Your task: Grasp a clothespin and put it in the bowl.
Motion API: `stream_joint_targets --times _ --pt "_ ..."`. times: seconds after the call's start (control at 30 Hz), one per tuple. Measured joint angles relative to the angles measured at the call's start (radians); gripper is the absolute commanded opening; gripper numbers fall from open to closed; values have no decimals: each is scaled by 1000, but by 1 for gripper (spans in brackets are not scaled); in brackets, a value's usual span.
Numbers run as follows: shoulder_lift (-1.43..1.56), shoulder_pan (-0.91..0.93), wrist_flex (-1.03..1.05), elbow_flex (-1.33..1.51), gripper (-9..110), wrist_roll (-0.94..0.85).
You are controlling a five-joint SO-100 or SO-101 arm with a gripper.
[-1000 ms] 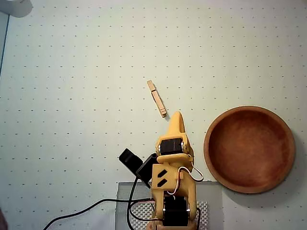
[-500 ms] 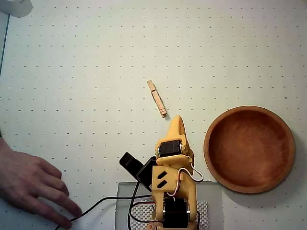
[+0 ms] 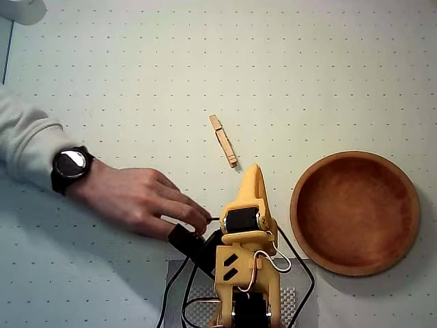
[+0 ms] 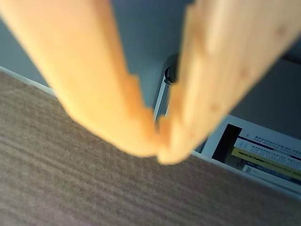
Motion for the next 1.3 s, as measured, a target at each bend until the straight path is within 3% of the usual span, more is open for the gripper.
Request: stream_joint_targets --times 0.8,1.3 --pt "0 -3 6 5 -3 0" --pt "0 -3 6 202 -2 -17"
